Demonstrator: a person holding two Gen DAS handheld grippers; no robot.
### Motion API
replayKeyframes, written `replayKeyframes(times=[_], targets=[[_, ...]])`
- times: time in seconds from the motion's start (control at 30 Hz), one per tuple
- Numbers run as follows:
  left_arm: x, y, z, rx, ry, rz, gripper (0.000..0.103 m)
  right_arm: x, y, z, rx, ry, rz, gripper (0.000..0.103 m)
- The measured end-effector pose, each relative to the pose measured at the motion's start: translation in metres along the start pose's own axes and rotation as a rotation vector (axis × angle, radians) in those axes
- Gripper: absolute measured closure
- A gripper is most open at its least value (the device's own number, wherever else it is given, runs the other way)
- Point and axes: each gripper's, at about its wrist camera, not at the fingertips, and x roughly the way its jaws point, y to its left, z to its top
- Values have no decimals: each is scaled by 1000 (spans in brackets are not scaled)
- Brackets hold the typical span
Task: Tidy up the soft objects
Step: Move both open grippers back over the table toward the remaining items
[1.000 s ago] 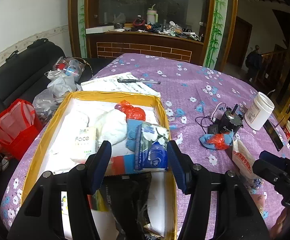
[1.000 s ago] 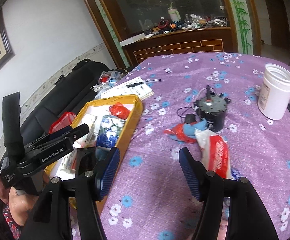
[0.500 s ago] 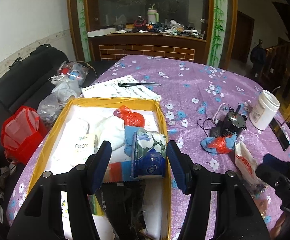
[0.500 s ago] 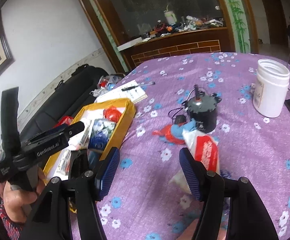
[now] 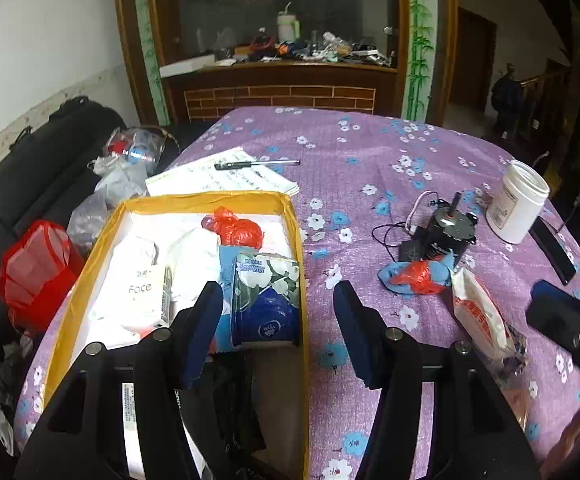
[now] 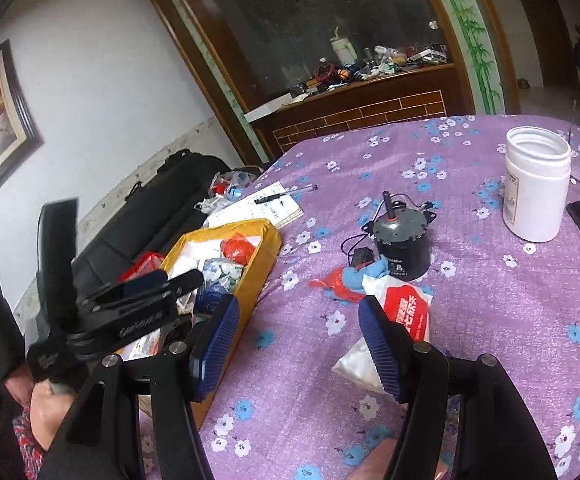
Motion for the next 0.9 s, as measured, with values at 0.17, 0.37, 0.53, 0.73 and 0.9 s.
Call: replayKeyframes(times=[0.17,0.37,0.53,0.73,0.9], targets=[[-9,7,-6,-15,-7,-36,46,-2,-6,1,15,20,-20,38],[-16,4,1,-42,-41,-92,47,-14,-4,1,3,14,-79,38],[-29,-12,4,-34,-73,-127,47,-45,-16,-1,-5,-42,-128,38],[-30,-36,-4,35,-41,-151,47,-67,-55,9,81,-72,-143,37],[-35,-60,-15,104,8,-247,47,-72,-88,15,135,-86,-143,37]])
